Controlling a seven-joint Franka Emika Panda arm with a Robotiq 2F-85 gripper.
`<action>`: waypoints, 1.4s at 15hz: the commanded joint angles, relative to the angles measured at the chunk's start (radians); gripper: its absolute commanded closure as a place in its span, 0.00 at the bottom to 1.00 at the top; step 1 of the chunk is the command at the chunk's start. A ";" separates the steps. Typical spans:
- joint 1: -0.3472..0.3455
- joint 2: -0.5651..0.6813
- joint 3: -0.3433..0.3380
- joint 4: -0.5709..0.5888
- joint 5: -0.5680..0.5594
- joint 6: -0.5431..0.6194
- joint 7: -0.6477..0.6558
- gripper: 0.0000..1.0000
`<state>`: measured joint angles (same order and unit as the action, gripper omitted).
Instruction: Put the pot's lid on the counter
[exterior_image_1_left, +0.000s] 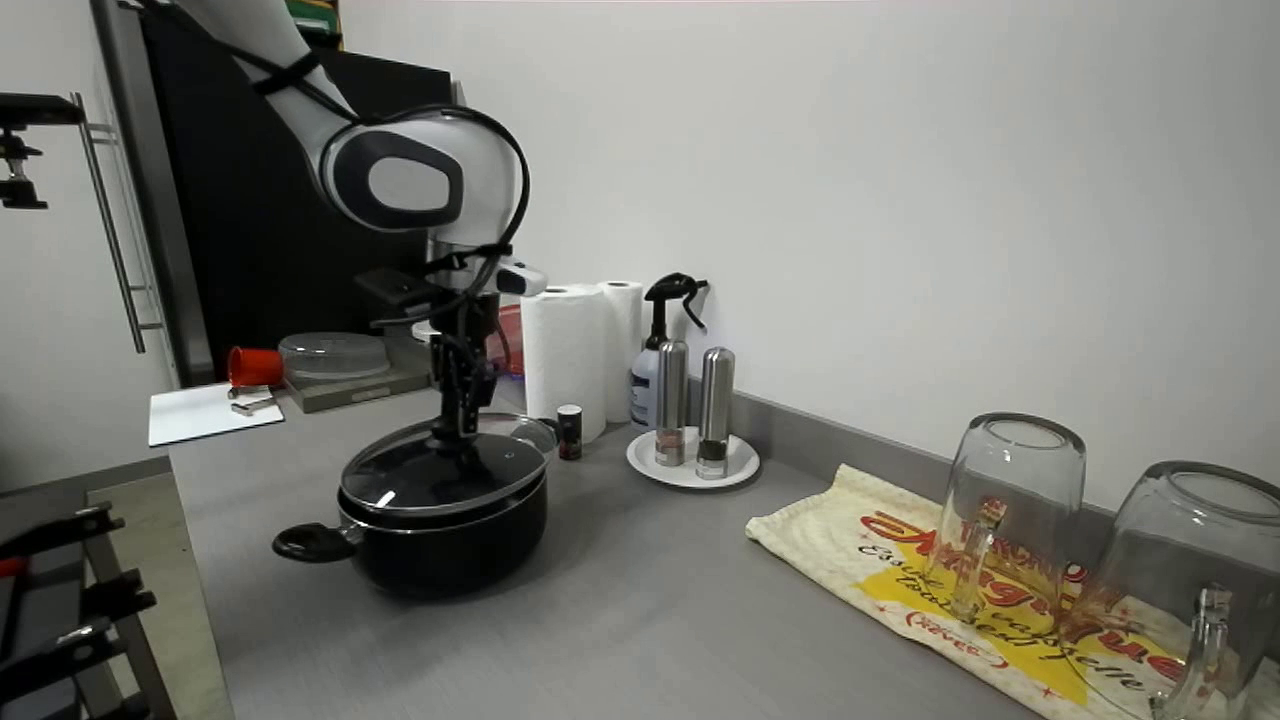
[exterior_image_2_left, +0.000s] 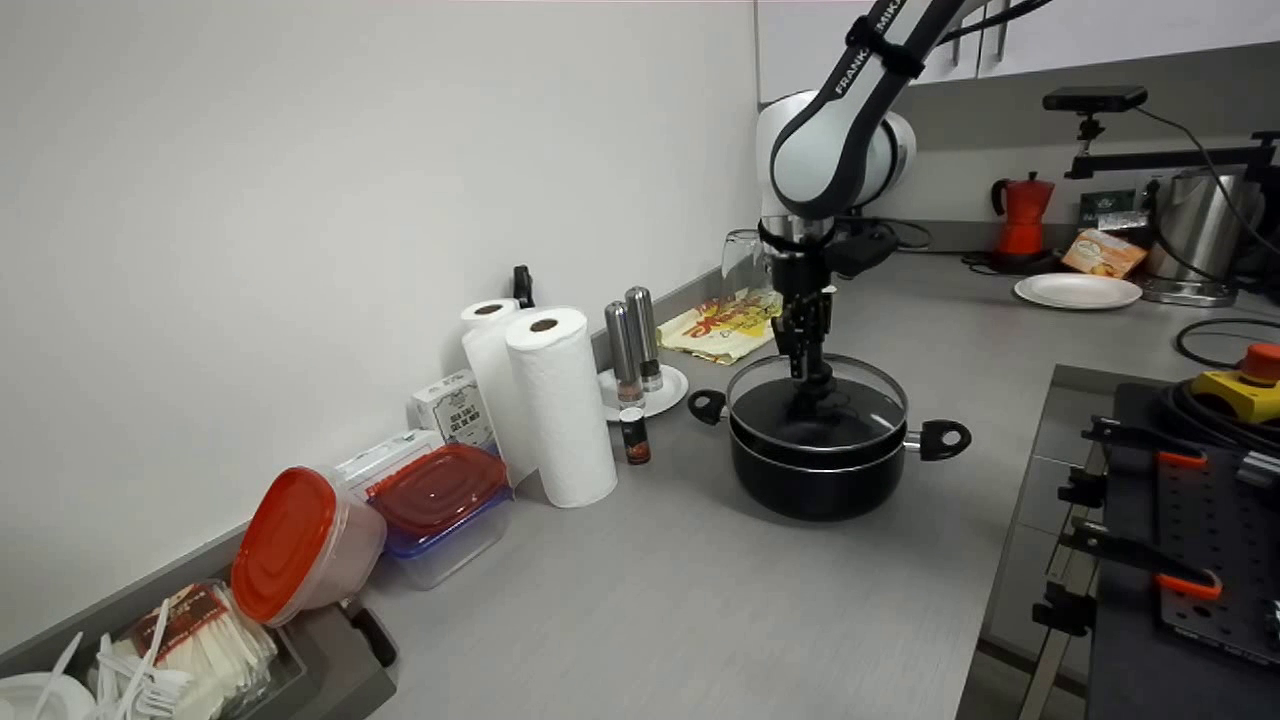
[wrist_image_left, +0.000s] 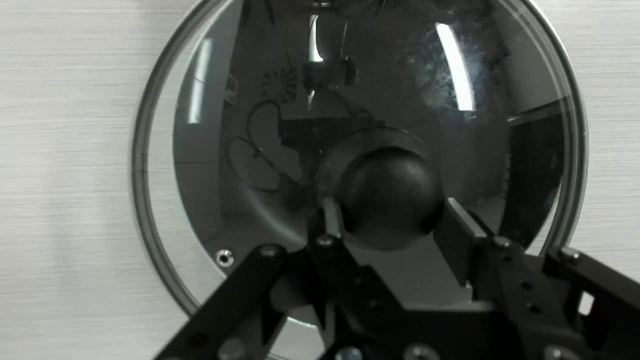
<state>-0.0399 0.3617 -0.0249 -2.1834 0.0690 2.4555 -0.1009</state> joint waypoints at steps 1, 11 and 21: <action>0.010 -0.154 -0.018 -0.076 -0.058 -0.037 0.042 0.76; -0.073 -0.525 -0.100 -0.197 -0.203 -0.168 0.082 0.76; -0.176 -0.218 -0.193 0.080 -0.159 -0.140 0.059 0.76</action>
<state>-0.2011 -0.0125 -0.2037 -2.2300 -0.1090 2.3022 -0.0382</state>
